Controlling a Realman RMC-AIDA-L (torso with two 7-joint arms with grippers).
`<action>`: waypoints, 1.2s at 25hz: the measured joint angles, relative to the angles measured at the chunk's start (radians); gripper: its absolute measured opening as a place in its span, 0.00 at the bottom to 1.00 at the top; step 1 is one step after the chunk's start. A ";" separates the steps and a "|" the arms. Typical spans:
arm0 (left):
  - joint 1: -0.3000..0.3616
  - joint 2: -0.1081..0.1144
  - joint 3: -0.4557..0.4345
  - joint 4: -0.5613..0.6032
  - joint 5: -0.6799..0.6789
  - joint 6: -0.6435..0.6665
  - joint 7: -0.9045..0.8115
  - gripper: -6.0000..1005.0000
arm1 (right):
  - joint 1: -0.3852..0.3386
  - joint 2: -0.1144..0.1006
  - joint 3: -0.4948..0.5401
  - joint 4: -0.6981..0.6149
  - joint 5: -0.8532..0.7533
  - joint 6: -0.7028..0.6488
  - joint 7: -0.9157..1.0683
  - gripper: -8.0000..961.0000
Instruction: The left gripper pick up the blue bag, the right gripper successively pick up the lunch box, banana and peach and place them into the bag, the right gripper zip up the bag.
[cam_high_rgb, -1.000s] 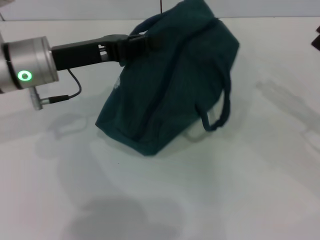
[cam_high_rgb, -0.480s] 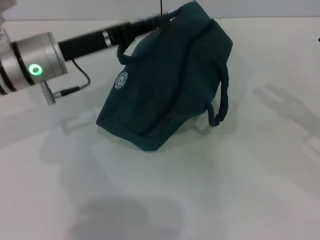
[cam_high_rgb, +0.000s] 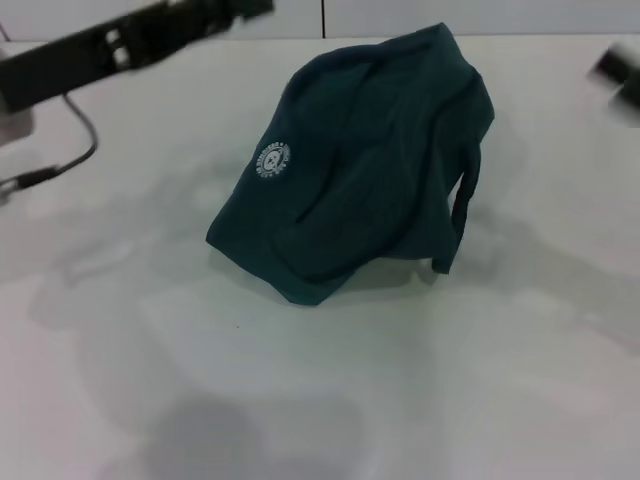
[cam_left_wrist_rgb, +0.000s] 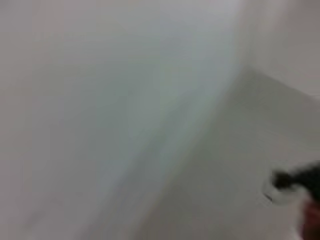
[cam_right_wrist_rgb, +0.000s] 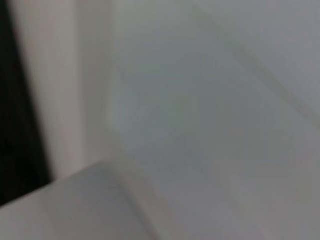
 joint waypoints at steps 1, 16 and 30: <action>0.004 0.005 0.001 0.009 0.007 0.024 0.002 0.71 | 0.000 0.000 0.000 0.000 0.000 0.000 0.000 0.81; 0.245 -0.011 0.175 0.139 0.226 0.214 0.426 0.88 | 0.016 0.053 -0.113 -0.159 -0.436 0.066 -0.365 0.81; 0.266 -0.007 0.184 0.113 0.230 0.215 0.466 0.88 | 0.019 0.059 -0.148 -0.154 -0.433 0.072 -0.394 0.80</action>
